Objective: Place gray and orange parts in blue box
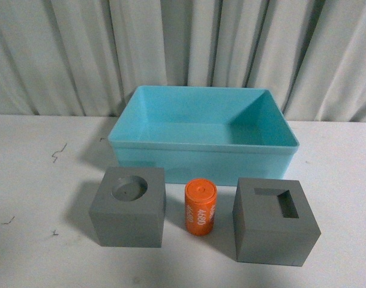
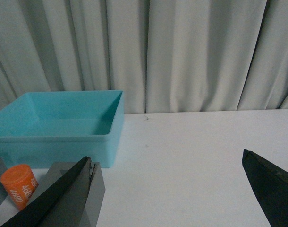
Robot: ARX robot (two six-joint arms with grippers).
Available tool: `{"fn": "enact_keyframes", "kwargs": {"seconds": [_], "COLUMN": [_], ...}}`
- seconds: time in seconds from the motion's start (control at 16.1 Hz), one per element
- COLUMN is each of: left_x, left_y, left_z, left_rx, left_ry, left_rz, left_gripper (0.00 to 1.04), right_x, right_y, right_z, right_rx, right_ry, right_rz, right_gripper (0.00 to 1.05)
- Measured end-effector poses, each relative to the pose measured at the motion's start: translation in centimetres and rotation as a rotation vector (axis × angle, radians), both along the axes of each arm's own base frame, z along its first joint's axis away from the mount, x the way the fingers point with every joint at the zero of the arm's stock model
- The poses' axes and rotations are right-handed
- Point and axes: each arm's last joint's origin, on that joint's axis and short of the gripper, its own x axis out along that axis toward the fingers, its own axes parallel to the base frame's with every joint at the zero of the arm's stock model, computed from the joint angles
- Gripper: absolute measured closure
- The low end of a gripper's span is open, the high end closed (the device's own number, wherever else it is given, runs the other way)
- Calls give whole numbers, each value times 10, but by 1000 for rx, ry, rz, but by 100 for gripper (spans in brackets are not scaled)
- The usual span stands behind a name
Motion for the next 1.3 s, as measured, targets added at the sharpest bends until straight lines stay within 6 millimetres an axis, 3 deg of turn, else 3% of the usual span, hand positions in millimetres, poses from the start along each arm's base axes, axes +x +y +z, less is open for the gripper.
{"fn": "enact_keyframes", "kwargs": {"seconds": [1.3], "left_x": [0], "left_y": [0], "left_z": [0], "left_rx": [0], "left_ry": [0], "left_rz": [0], "left_gripper": [7], "right_x": [0], "right_y": [0], "right_z": [0], "right_rx": [0], "right_ry": [0], "right_rz": [0], "right_gripper": [6]}}
